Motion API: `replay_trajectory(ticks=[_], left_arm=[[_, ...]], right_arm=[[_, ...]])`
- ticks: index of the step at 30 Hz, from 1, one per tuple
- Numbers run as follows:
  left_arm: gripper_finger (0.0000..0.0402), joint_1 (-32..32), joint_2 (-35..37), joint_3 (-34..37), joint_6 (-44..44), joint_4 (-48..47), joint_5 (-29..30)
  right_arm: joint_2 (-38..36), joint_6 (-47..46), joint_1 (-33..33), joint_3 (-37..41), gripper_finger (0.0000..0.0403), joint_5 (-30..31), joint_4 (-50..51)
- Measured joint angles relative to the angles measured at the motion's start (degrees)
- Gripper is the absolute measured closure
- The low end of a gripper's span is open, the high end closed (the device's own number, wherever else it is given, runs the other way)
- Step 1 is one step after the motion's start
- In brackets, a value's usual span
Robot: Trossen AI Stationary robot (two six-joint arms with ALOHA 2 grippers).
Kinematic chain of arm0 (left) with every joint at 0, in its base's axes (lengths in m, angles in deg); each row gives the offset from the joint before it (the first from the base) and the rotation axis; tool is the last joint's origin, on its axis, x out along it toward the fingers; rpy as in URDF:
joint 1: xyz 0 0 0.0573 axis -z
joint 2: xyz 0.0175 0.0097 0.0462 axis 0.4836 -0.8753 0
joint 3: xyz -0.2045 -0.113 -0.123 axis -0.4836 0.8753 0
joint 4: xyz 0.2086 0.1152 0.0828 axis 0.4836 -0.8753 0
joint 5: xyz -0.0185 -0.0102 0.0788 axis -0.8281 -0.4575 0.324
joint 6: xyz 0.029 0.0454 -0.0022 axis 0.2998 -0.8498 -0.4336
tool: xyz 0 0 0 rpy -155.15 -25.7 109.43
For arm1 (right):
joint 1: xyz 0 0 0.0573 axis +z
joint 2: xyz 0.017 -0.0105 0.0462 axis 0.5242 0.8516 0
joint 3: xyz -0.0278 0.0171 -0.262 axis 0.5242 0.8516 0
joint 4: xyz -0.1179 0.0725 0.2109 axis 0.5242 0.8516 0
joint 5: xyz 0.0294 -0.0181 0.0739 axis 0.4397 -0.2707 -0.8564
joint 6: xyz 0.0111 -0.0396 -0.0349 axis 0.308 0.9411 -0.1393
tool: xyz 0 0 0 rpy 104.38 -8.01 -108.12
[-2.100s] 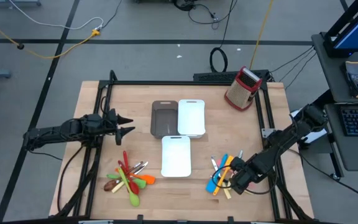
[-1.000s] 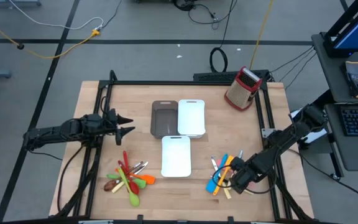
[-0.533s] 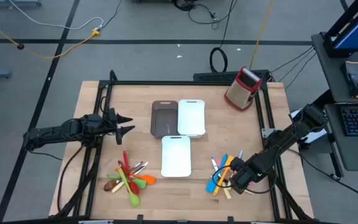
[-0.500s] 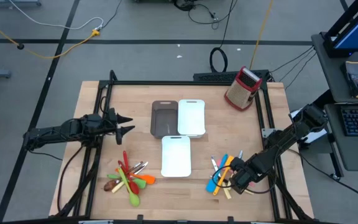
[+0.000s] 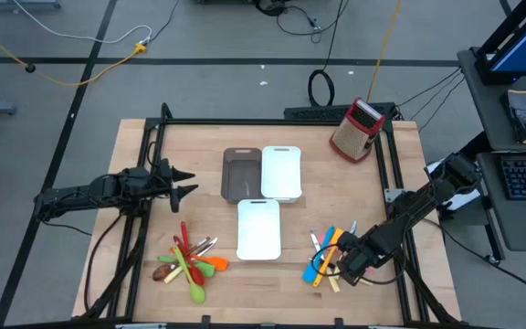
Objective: Pick & Place Kitchen Items
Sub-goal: Put the pink spatula into the top white bin
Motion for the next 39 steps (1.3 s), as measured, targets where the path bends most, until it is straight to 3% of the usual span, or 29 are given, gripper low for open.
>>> replay_trajectory(ticks=[22,34,39], left_arm=[[0.0195,-0.01,0.0,0.02,0.01,-0.01,0.0],[0.0194,0.0,0.0,0.01,0.0,-0.01,0.04],[0.0195,-0.01,0.0,0.01,-0.16,-0.01,0.04]], right_arm=[[0.04,1.07,-0.35,2.78,0.0251,-2.97,-0.28],[-0.12,0.83,-0.37,2.78,0.0348,-7.45,-0.32],[-0.13,0.68,-0.64,2.11,0.0365,-7.57,-0.1]])
